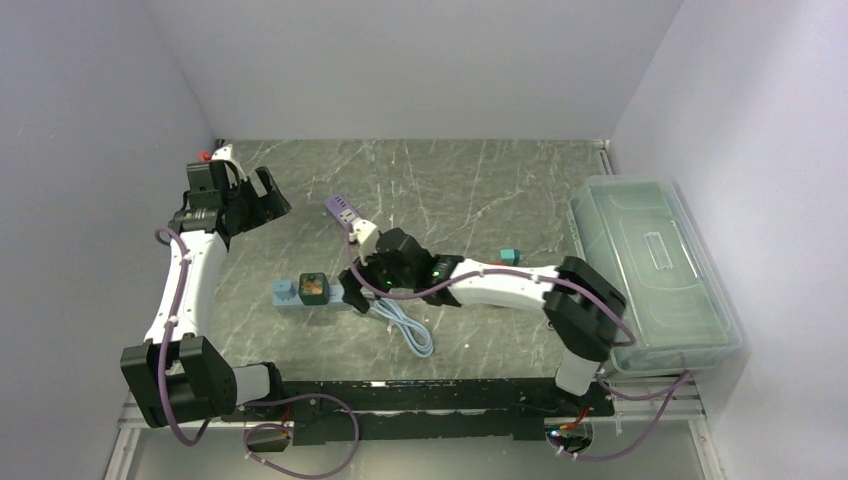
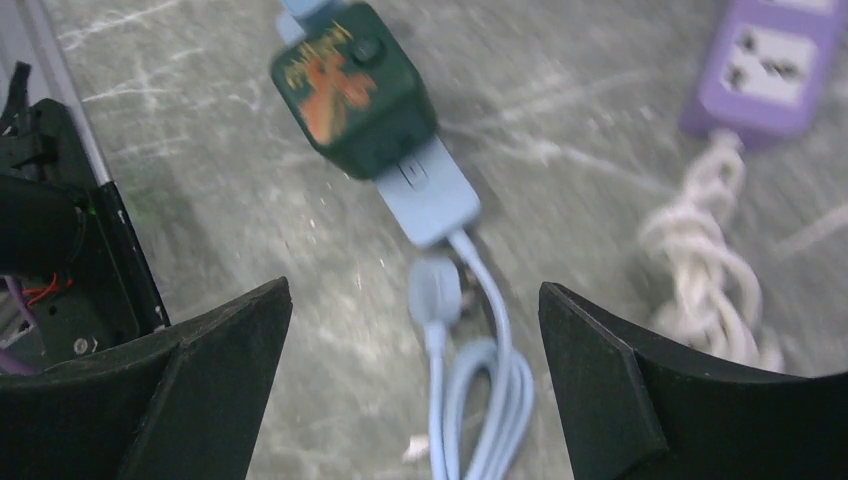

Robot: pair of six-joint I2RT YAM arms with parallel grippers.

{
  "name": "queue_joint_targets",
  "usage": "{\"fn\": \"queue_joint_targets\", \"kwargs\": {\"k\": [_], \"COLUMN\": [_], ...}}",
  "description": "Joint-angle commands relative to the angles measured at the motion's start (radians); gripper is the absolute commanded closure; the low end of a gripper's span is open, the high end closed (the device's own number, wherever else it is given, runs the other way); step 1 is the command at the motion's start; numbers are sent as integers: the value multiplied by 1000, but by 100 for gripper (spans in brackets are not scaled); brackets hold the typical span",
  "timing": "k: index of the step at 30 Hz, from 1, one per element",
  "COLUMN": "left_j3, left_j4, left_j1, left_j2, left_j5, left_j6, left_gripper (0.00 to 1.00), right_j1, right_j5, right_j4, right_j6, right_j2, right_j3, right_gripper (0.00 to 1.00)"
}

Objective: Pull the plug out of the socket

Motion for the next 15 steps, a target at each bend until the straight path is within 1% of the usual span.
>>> {"fn": "queue_joint_targets", "kwargs": {"k": [1, 4, 9, 15], "left_j3": [0, -1, -2, 0], "left_j4": [23, 28, 31, 32], "left_j1": [12, 15, 16, 17], "left_j2": [-15, -21, -14, -9], "left_j5": [-12, -3, 25, 50], "left_j6": [-14, -18, -25, -30], "left_gripper": [0, 0, 0, 0], "right_j1": [-1, 0, 0, 3], "right_j5": [-217, -261, -322, -338], "right_j4": [129, 192, 195, 150], "right_j6": [-158, -179, -240, -271], "right_j2": [129, 205, 312, 430], "right_j3": [144, 191, 294, 418], "right_gripper": [3, 3, 3, 3]}}
